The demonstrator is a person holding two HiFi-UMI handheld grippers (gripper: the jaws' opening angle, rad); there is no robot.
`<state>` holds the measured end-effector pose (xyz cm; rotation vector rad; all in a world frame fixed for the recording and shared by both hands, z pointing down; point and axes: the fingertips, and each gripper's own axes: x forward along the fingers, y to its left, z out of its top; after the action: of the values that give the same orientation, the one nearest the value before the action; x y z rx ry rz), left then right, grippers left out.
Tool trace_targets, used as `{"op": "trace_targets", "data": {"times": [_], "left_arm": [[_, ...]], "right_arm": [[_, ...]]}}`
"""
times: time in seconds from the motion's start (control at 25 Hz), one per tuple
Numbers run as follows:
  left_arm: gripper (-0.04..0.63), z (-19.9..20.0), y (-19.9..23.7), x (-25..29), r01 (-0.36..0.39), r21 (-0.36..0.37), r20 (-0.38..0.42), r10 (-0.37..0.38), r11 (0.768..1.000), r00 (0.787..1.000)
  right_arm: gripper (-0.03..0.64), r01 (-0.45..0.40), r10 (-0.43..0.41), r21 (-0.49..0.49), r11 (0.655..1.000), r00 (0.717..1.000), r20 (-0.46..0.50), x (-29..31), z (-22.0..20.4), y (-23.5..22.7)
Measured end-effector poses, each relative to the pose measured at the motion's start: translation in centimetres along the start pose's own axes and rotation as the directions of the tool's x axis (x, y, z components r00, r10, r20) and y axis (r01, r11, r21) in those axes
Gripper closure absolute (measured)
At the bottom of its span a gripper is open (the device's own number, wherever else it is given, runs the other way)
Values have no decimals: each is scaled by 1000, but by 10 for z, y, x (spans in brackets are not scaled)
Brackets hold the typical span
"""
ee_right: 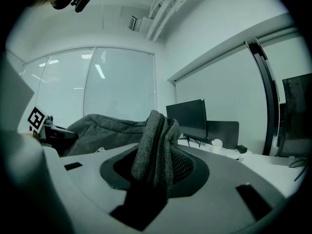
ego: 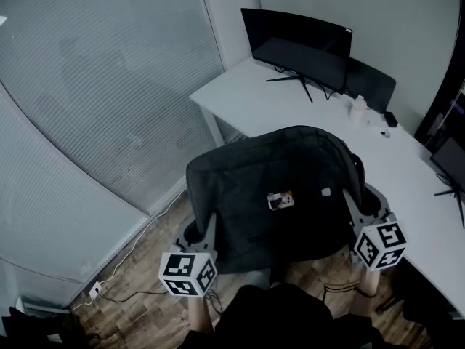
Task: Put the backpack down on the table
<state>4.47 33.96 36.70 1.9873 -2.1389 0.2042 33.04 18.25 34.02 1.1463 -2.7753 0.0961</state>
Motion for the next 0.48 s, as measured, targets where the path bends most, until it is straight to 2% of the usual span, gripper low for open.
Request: {"op": "trace_targets", "data": {"times": [0.48], "left_arm": [[541,16,69,79,-30,-19,-13,29,999,999]], "right_arm": [[482,-31,31,17,999,999,-16,116,7,-4]]}}
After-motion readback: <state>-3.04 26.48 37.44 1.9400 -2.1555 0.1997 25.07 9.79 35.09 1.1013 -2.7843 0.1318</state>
